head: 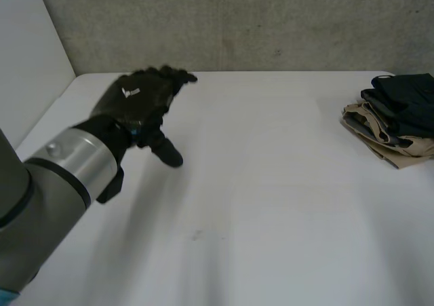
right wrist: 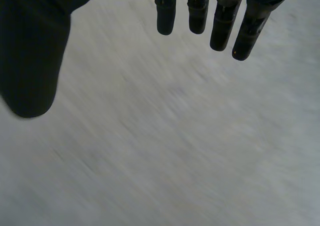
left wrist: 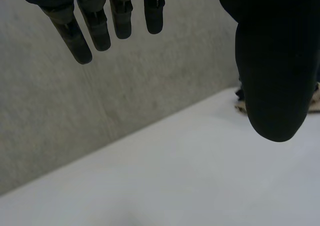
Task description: Fold the laundry.
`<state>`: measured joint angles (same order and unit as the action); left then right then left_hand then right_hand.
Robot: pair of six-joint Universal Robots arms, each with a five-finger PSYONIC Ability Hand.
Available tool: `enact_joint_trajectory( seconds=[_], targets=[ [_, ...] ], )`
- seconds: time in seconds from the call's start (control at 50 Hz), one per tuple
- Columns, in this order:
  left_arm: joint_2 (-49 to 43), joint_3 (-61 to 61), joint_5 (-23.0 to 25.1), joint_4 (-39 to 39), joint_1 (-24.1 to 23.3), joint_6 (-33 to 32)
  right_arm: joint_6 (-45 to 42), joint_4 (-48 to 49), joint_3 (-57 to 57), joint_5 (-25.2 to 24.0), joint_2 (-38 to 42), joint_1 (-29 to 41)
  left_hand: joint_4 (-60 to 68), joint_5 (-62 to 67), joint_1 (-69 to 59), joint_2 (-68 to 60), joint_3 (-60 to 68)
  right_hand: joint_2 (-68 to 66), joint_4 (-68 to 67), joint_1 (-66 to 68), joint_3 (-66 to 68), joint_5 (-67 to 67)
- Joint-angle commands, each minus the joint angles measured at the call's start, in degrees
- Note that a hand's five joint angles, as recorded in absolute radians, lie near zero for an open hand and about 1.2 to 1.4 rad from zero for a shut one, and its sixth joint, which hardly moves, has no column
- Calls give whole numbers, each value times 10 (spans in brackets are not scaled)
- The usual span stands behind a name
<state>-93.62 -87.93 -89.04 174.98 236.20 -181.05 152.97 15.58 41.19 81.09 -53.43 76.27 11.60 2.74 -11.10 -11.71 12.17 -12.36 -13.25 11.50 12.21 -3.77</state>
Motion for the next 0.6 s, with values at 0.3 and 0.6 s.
enact_joint_trajectory(
  seconds=[0.3, 0.6],
  targets=[
    [15, 58, 2, 25, 88, -1, 230, -150, 334, -9, -292, 387, -14, -25, 9, 15, -20, 24, 33, -15, -22, 38],
    [14, 59, 2, 9, 105, -1, 218, -147, 409, 163, -287, 459, -12, -24, 7, 13, -18, 24, 33, -15, -22, 38]
  ],
)
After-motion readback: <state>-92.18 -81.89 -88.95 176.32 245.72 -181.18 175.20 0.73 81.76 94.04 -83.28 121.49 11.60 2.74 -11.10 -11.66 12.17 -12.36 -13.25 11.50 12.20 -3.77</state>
